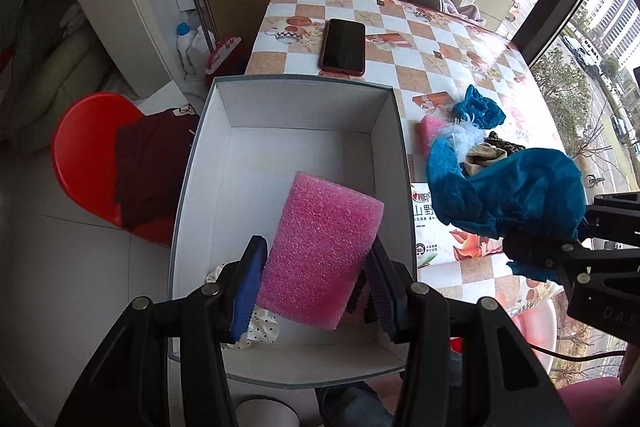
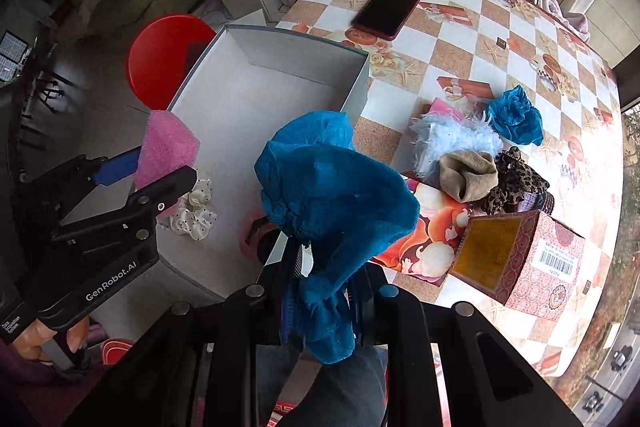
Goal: Organize soft objects
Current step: 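Lower the sponge and blue cloth into the box and open both tools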
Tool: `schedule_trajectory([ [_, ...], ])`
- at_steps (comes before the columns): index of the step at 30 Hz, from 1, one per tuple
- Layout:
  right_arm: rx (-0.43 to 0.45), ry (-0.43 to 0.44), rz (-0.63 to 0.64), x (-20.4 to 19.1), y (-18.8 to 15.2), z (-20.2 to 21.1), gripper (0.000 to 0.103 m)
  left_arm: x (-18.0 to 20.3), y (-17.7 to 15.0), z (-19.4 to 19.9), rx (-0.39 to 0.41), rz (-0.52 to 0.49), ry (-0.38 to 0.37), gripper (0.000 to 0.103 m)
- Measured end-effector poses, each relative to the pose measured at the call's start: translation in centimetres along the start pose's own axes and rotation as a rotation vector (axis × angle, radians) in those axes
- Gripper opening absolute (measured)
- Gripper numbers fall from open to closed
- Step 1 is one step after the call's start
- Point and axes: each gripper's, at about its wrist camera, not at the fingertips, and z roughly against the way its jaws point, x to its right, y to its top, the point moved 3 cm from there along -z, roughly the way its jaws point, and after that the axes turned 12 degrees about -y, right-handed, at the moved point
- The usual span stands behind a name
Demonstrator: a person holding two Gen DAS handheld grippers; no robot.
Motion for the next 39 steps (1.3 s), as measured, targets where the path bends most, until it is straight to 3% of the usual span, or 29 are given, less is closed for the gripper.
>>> schedule_trajectory([
  [28,-0.016,-0.001,0.067,-1.4,2.1,-0.7,0.023,-2.2,-0.1,-0.5,-0.013,0.059,0.002,0.053],
  [39,-0.022,0.021,0.074,-2.2,3.5,-1.5,0.023,-3.6,0.4,-1.2,-0.037,0.068,0.035,0.054],
])
